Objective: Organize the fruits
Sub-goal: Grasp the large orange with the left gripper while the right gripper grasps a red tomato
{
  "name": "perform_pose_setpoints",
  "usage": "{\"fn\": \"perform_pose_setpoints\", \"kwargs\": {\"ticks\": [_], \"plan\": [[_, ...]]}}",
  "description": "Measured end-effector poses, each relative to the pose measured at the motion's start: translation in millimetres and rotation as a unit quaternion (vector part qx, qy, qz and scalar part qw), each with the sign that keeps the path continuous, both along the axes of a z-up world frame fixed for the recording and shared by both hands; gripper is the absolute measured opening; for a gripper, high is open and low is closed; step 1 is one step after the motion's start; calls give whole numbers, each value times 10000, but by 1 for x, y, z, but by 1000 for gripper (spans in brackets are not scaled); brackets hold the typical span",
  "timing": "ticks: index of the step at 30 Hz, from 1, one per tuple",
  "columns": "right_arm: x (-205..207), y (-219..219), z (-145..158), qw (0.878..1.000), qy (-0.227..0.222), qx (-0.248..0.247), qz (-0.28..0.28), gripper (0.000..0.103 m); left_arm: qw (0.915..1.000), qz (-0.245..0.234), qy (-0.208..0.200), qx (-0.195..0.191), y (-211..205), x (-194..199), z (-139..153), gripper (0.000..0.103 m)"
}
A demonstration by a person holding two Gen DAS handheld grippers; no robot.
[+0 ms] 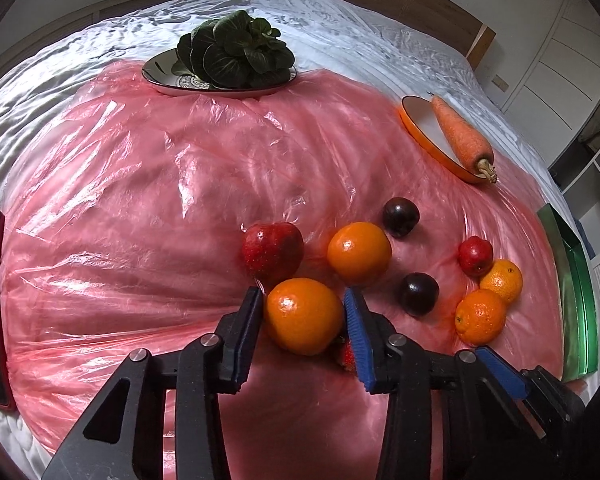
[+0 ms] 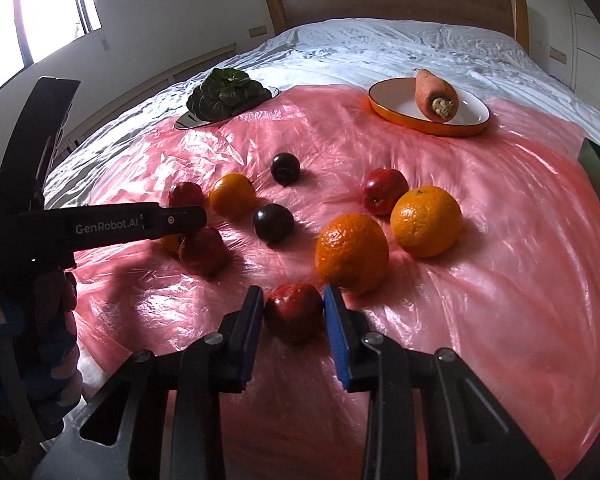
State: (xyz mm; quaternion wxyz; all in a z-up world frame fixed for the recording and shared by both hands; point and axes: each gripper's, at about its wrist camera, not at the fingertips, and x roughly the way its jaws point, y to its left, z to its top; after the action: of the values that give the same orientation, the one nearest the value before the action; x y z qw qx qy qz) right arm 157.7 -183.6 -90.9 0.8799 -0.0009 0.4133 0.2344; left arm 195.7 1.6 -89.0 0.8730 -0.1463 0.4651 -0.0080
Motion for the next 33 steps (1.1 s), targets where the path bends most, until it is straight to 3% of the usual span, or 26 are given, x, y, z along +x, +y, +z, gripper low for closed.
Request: {"fn": "perform_pose_setpoints", "kwargs": {"ticks": [8,12,14,29,33], "plan": [[1,11,0,9997,-46,-248,18,96,9999,-81,-5,-105,3,-2,0,37],[2,11,-1,9998,-23,-210,21,96,9999,-90,-2,-146,4,-1,-1,37],[1,11,-3,9998,23,-180,38,103,9998,-87,-5,-166,4,-2,-2,39],[3,3,-7,9998,154,114,-100,102,9995,-216,-174,-137,3,-7,-4,36],[2,2,-3,9995,132,242,-128,102,9983,-226,-278,-454,13,-12,-1,36]]}}
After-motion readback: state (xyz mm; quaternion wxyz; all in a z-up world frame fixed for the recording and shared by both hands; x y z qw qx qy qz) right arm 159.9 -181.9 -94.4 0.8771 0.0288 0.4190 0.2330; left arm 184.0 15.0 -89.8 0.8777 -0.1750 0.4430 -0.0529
